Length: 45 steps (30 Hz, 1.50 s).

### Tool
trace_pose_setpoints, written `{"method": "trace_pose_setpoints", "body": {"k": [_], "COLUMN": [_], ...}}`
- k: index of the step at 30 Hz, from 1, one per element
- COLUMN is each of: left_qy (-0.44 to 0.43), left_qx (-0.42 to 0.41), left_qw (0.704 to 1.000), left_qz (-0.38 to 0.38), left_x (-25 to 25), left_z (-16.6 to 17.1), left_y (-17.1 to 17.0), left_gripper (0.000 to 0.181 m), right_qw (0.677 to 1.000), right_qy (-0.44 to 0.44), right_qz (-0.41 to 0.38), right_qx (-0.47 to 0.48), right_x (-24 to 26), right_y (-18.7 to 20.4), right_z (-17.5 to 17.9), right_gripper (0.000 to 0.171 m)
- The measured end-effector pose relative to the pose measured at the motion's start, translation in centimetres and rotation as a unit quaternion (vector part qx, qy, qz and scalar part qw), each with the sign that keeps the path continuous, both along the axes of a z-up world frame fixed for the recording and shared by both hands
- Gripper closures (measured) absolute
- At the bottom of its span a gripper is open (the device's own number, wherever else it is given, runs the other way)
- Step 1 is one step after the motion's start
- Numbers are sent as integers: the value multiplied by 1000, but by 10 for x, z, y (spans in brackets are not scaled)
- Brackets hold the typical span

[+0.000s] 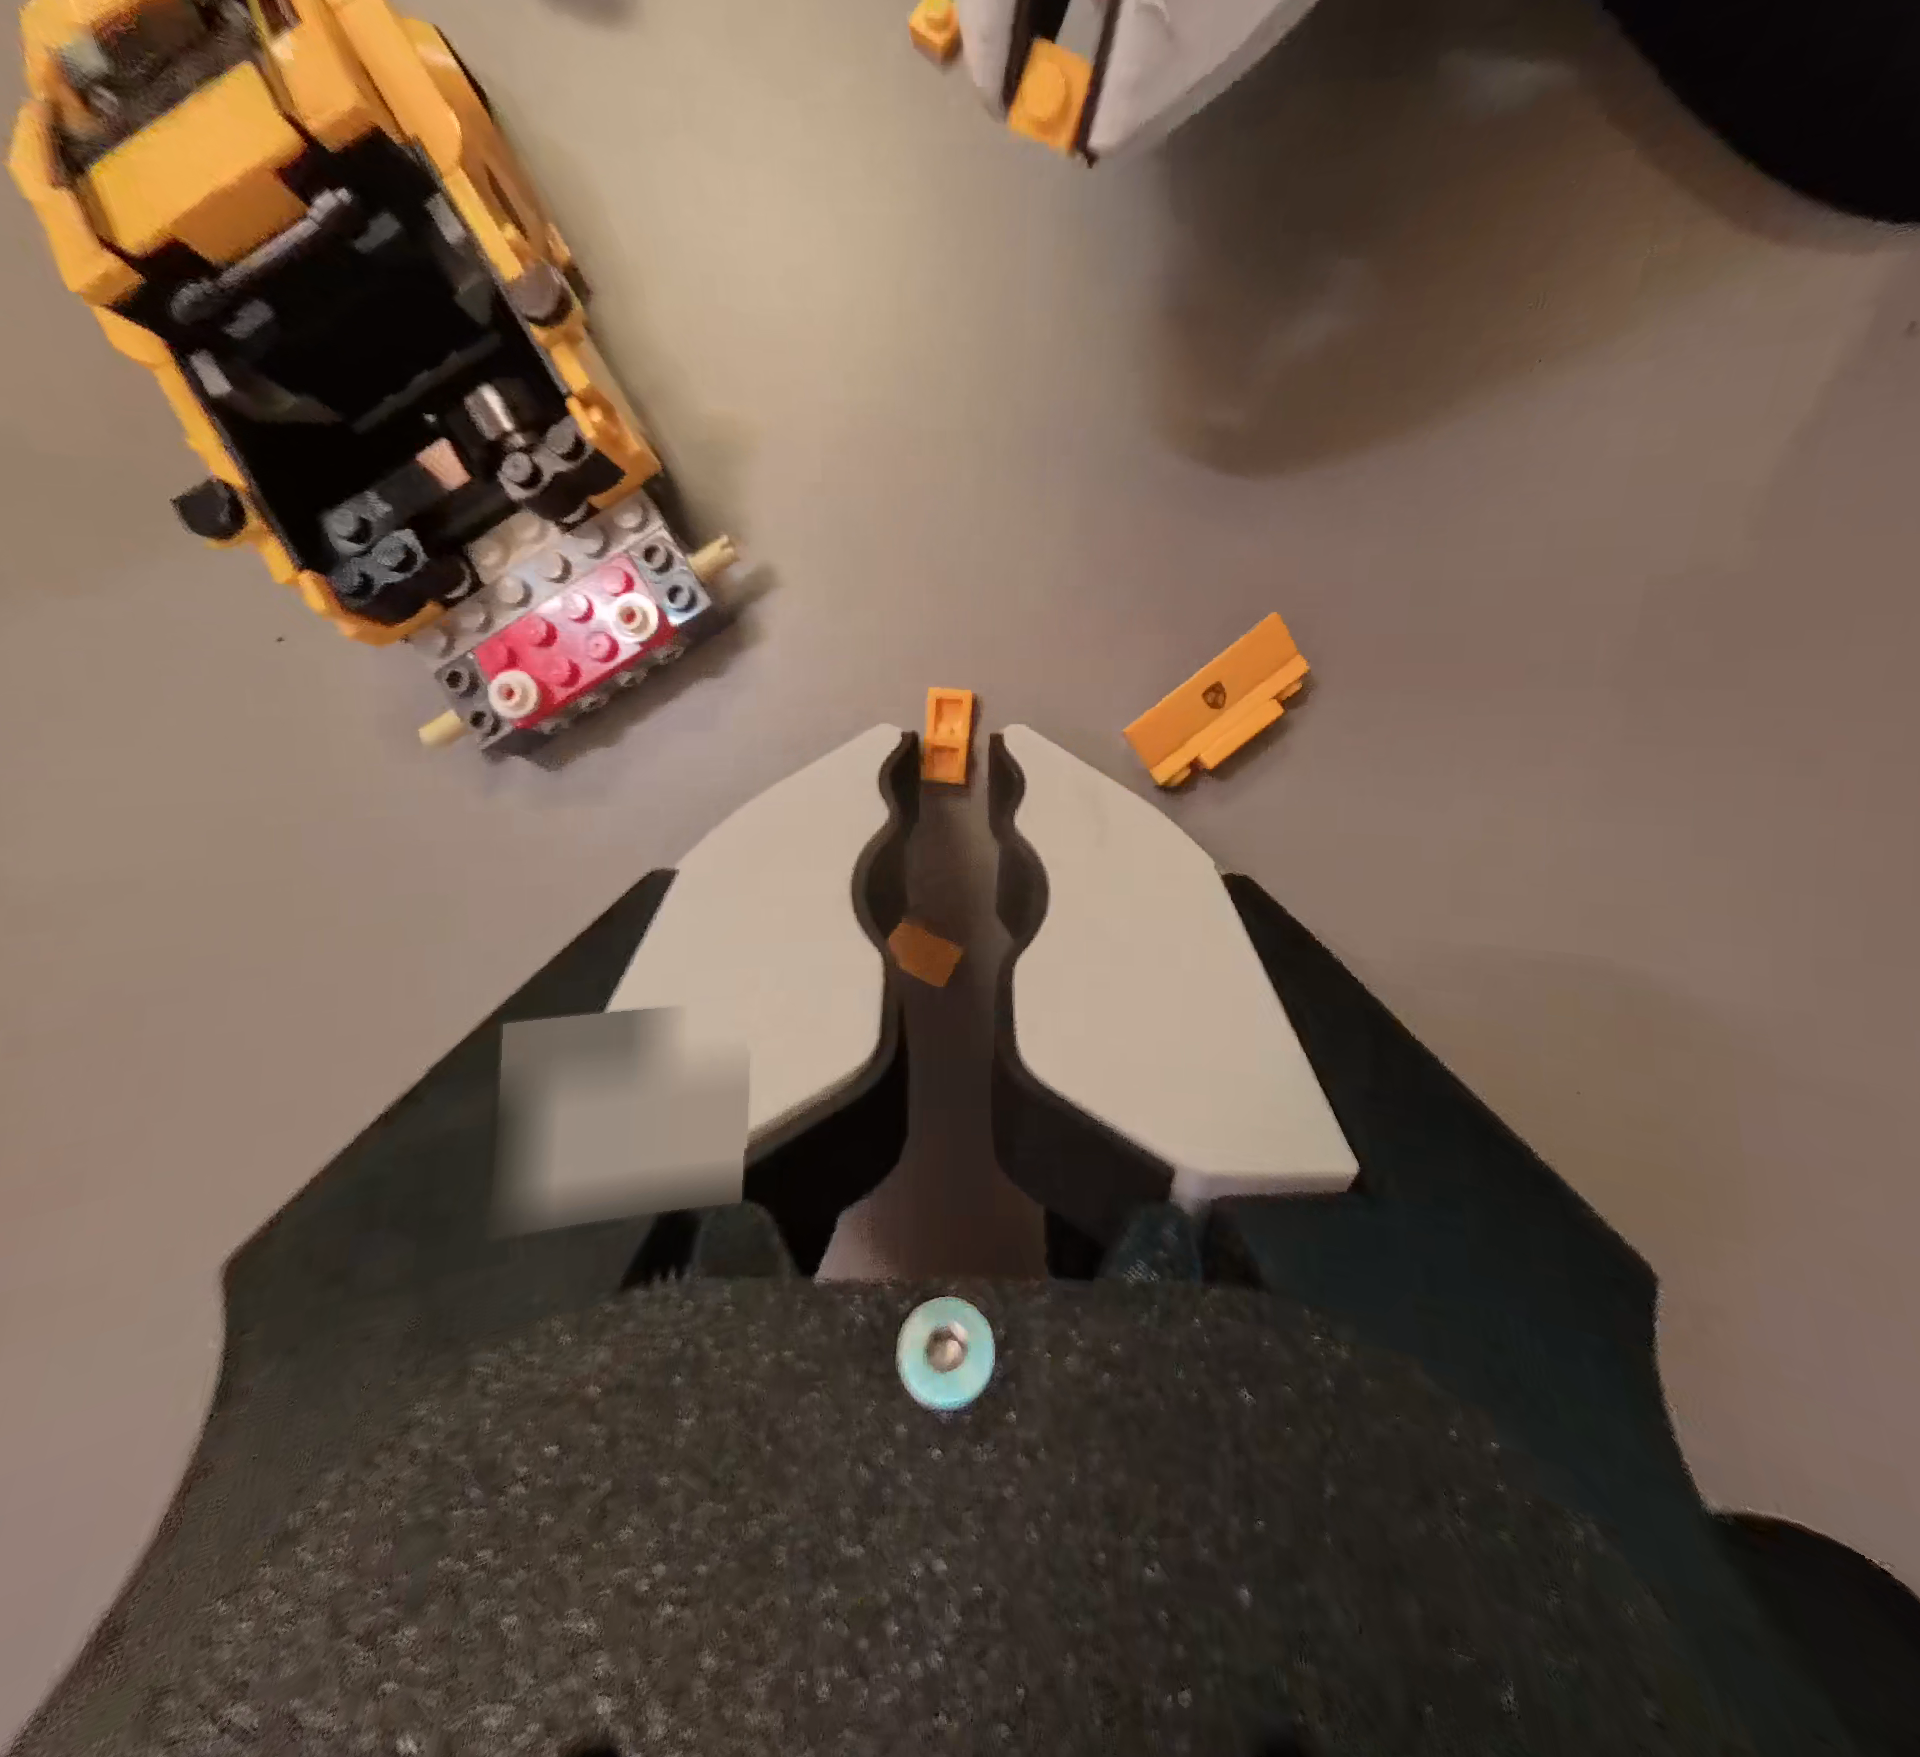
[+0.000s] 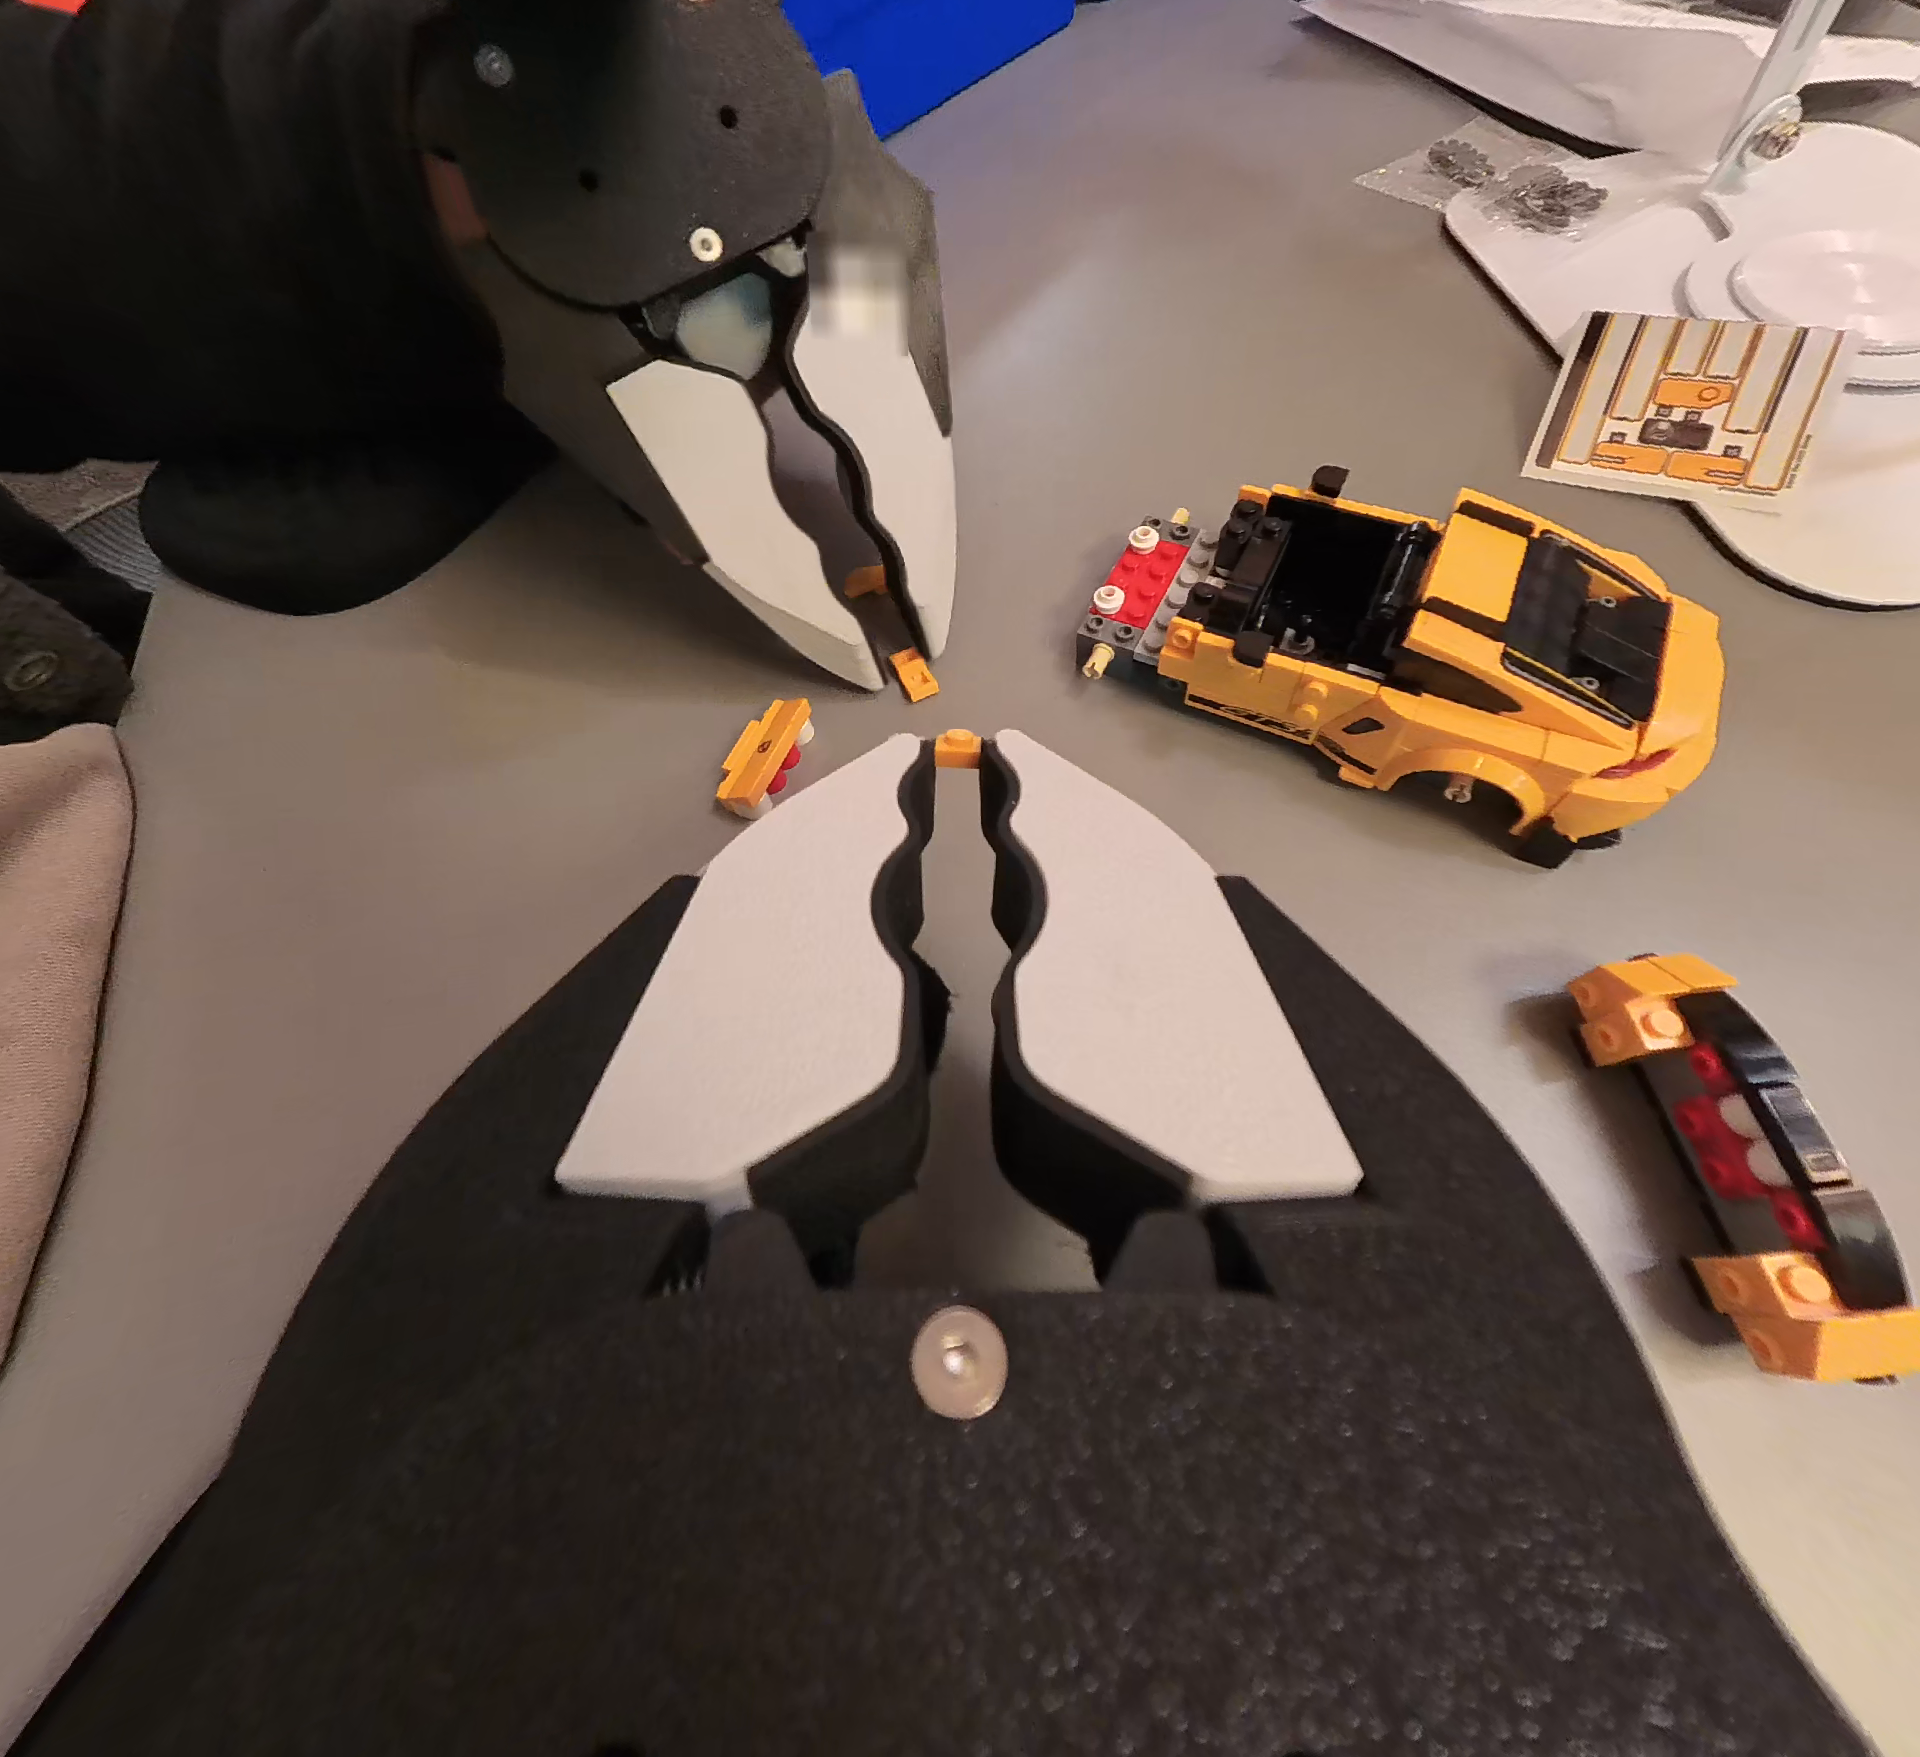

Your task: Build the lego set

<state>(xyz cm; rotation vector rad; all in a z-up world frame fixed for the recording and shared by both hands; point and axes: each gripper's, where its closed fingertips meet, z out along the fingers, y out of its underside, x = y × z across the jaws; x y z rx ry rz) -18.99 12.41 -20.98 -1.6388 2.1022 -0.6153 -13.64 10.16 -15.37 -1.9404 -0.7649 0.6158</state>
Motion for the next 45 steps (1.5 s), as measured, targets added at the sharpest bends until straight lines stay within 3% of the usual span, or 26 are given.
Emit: {"method": "trace_pose_setpoints", "body": {"k": [3, 5, 10, 15, 19, 27, 30, 39, 45], "left_qy": [10, -17, -78, -91, -82, -66, -61, -63, -62], "left_qx": [-39, -135, -404, -537, -560, -553, -510, -472, -377], "left_qw": [999, 991, 911, 838, 824, 831, 858, 879, 924], "left_qz": [10, 10, -8, -31, -31, 2, 12, 17, 3], "left_x": [1, 7, 14, 13, 14, 20, 21, 22, 18], "left_z": [1, 11, 55, 78, 76, 64, 54, 49, 41], "left_y": [0, -15, -50, -62, -67, -62, -60, -56, -56], "left_gripper": [173, 174, 173, 174, 174, 173, 173, 174, 172], "right_qw": [1000, 1000, 985, 968, 963, 958, 959, 968, 971], "right_qy": [-2, -8, -67, -82, -93, -108, -119, -147, -165], "right_qz": [4, 18, 83, 127, 153, 206, 205, 147, 110], "right_qx": [4, 19, 132, 202, 203, 170, 152, 141, 132], "right_x": [-1, -4, -21, -31, -36, -45, -42, -27, -5], "right_y": [-1, -4, -18, -31, -39, -55, -54, -34, -24], "right_z": [1, 3, 10, 20, 16, 3, -4, -10, -8], "right_gripper": [163, 163, 163, 163, 163, 163, 163, 163, 163]}}
